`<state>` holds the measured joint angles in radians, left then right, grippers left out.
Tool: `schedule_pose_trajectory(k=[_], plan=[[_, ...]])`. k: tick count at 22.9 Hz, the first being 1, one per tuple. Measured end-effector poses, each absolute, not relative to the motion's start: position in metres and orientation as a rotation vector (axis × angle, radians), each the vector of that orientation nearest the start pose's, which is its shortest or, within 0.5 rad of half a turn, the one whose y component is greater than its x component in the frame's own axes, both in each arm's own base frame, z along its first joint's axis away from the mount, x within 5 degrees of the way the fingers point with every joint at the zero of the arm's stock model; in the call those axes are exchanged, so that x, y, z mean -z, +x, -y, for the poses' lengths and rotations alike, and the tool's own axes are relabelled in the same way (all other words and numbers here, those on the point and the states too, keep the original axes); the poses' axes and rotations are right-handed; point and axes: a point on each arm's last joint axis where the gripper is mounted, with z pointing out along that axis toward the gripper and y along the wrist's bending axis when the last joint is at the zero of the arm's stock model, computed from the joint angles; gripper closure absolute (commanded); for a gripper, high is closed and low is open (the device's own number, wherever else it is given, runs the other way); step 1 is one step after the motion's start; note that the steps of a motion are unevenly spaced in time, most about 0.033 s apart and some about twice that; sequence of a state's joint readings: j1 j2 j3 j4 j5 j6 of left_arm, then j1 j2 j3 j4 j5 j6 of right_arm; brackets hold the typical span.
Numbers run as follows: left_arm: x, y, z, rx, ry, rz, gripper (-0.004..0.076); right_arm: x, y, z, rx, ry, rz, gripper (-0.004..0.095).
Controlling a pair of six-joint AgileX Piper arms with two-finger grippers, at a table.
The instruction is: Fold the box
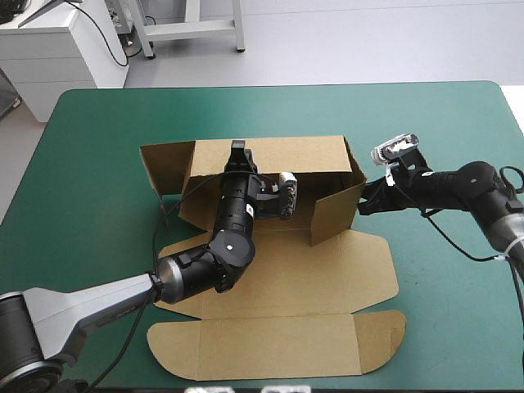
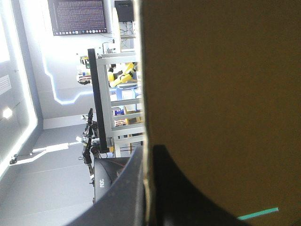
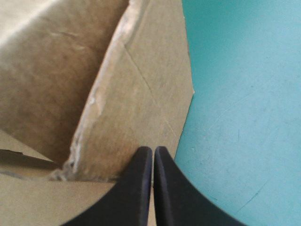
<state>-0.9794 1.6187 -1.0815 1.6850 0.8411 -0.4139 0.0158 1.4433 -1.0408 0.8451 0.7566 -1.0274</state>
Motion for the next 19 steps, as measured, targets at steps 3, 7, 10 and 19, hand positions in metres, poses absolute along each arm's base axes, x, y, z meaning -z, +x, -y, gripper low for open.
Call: schedule_pose_trajectory(k=[3, 7, 10, 19], plan=[[-0.295, 0.249, 0.249, -1.02, 1.428, -1.268, 0.0731, -0.289, 0.292, -0.054, -0.52, -0.759, -2.248, 0.0491], [-0.294, 0.248, 0.25, -1.012, 1.434, -1.264, 0.0731, -0.286, 0.283, -0.057, -0.557, -0.924, -2.253, 0.0227], [-0.294, 0.248, 0.251, -0.998, 1.441, -1.259, 0.0731, -0.287, 0.289, -0.054, -0.481, -0.898, -2.222, 0.0233], [-0.294, 0.248, 0.251, -0.995, 1.443, -1.255, 0.0731, -0.276, 0.283, -0.066, -0.559, -0.773, -2.222, 0.0235]])
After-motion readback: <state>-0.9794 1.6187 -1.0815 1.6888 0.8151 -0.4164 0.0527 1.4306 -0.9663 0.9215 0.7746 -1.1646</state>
